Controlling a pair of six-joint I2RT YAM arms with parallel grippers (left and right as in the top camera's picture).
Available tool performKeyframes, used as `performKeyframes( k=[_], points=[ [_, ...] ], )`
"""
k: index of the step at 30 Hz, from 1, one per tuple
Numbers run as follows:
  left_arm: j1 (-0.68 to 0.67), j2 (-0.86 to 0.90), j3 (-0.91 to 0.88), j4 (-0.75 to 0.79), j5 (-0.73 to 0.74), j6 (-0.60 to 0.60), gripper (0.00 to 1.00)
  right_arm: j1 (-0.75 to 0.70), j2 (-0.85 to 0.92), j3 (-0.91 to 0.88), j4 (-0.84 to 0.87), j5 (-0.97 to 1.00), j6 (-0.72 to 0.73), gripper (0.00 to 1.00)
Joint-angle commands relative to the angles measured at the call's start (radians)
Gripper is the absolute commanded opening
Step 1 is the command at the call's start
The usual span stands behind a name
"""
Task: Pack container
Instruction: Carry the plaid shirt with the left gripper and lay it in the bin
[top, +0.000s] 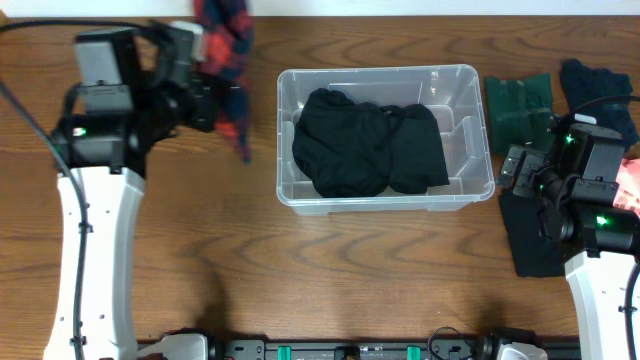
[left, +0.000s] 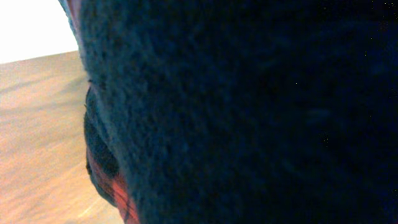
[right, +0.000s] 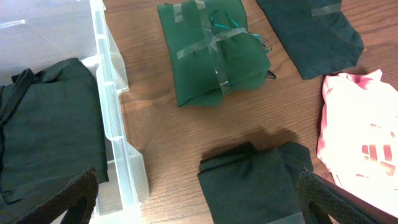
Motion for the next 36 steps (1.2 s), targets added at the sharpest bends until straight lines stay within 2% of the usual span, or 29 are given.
performKeyframes(
  k=[1, 6, 12, 13, 15, 17, 19, 23, 24, 27, 32, 34, 36],
  points=[
    [-0.074, -0.009, 0.016, 0.084, 0.115, -0.124, 0.06, -0.006, 0.001, 0.019, 0.000, 0.000, 0.011, 0.99],
    [-0.192, -0.009, 0.016, 0.202, -0.117, -0.383, 0.06, -0.006, 0.001, 0.019, 0.000, 0.000, 0.011, 0.99],
    [-0.334, -0.007, 0.014, 0.269, -0.392, -0.658, 0.06, -0.006, 0.001, 0.019, 0.000, 0.000, 0.011, 0.99],
    [-0.352, -0.007, 0.014, 0.270, -0.425, -0.680, 0.06, -0.006, 0.001, 0.019, 0.000, 0.000, 0.011, 0.99],
    [-0.385, -0.005, 0.014, 0.276, -0.454, -0.648, 0.06, -0.006, 0.001, 0.019, 0.000, 0.000, 0.010, 0.99],
    [-0.412, -0.002, 0.014, 0.272, -0.449, -0.576, 0.06, -0.006, 0.001, 0.019, 0.000, 0.000, 0.010, 0.99],
    [-0.441, 0.000, 0.014, 0.261, -0.413, -0.432, 0.06, -0.006, 0.001, 0.019, 0.000, 0.000, 0.010, 0.99],
    [-0.484, 0.002, 0.014, 0.172, -0.295, -0.034, 0.05, -0.006, 0.001, 0.019, 0.000, 0.000, 0.010, 0.99],
    [-0.491, 0.002, 0.014, 0.142, -0.294, 0.051, 0.06, -0.006, 0.001, 0.019, 0.000, 0.000, 0.010, 0.99],
    [-0.504, 0.006, 0.014, 0.026, -0.298, 0.422, 0.06, -0.006, 0.001, 0.019, 0.000, 0.000, 0.011, 0.99],
    [-0.505, 0.034, 0.014, -0.059, -0.305, 0.886, 0.06, -0.006, 0.001, 0.019, -0.005, -0.001, 0.011, 0.99],
    [-0.505, 0.052, 0.014, -0.046, -0.336, 0.987, 0.06, -0.006, 0.001, 0.019, -0.007, 0.000, 0.010, 0.99],
    [-0.505, 0.077, 0.014, -0.011, -0.360, 1.017, 0.06, -0.006, 0.001, 0.019, -0.008, 0.000, 0.011, 0.99]
  ],
)
